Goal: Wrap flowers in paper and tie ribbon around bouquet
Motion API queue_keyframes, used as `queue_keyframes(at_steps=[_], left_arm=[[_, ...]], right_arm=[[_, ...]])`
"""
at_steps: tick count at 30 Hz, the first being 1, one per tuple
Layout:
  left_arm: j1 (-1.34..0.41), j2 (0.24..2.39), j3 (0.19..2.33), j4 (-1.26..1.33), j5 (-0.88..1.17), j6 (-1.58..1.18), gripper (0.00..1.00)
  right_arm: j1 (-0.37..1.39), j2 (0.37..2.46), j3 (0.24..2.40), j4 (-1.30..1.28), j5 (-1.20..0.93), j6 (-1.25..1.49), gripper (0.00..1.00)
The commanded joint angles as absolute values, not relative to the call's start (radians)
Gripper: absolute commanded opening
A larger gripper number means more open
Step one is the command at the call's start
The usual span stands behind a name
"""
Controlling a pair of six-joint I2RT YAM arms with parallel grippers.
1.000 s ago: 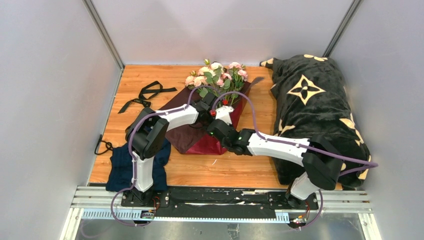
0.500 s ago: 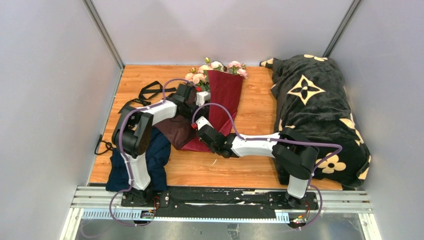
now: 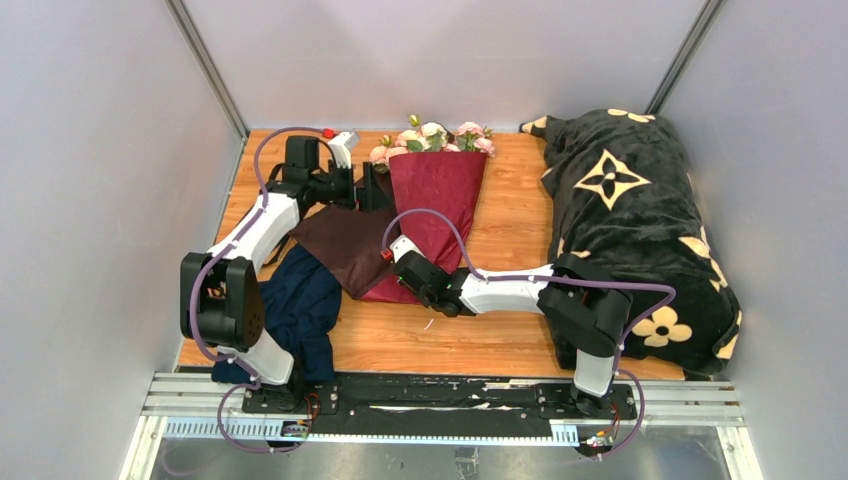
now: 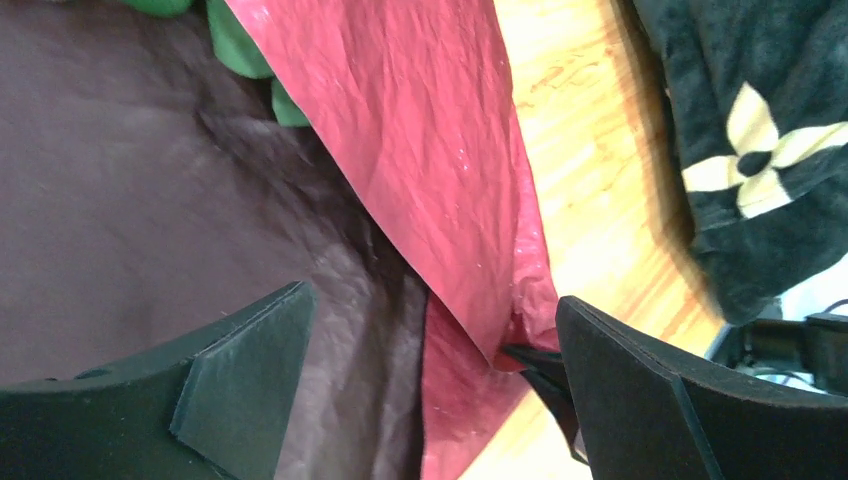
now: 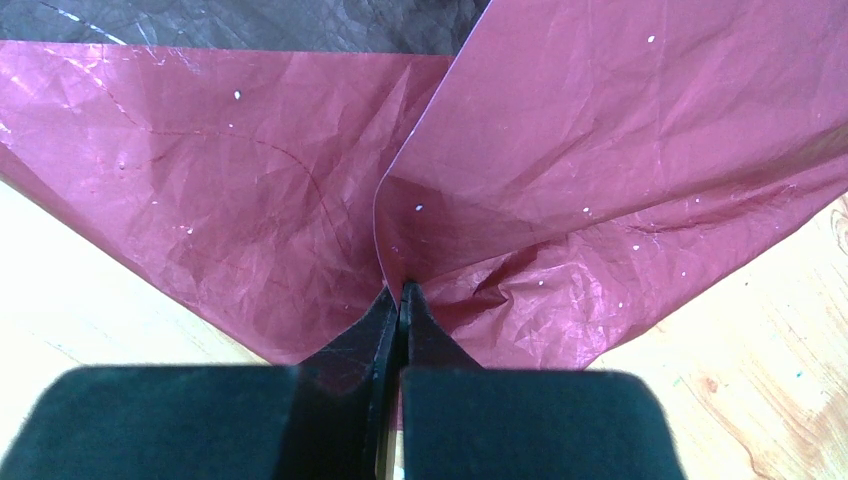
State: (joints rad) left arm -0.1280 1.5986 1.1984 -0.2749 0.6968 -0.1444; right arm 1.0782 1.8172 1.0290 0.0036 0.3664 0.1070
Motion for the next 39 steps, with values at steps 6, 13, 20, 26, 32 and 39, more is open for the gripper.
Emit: queue_keyframes(at_steps=[6, 13, 20, 26, 32, 39], left_arm=[[-0.209, 1.724, 1.097, -0.185, 0.702, -0.356, 1.0], [-0.264, 1.889, 1.177, -0.074, 0.737, -0.433, 0.85], [-0.26, 1.951, 1.228, -0.144, 0.829, -0.407, 0.0], [-0.223, 1.963, 1.248, -0.361, 0.604, -0.215, 0.0], [-0.215, 2.052, 1.202, -0.371, 0.623, -0.204, 0.0], [-0.212, 2.036, 1.191, -0.363, 0.59, -0.203, 0.0]], right_arm=[[1.094, 1.842, 1.009, -0.032, 0.339, 0.09, 0.0], [1.095, 1.825, 1.008, -0.039, 0.334, 0.082, 0.0], [1.098, 1.79, 1.009, -0.072, 0.321, 0.023, 0.05], [1.105, 1.651, 1.056, -0.257, 0.114, -0.087, 0.47], [1.049, 1.499, 1.079, -0.357, -0.269, -0.13, 0.51], [0.911, 1.686, 1.154, -0.165, -0.258, 0.158, 0.14]])
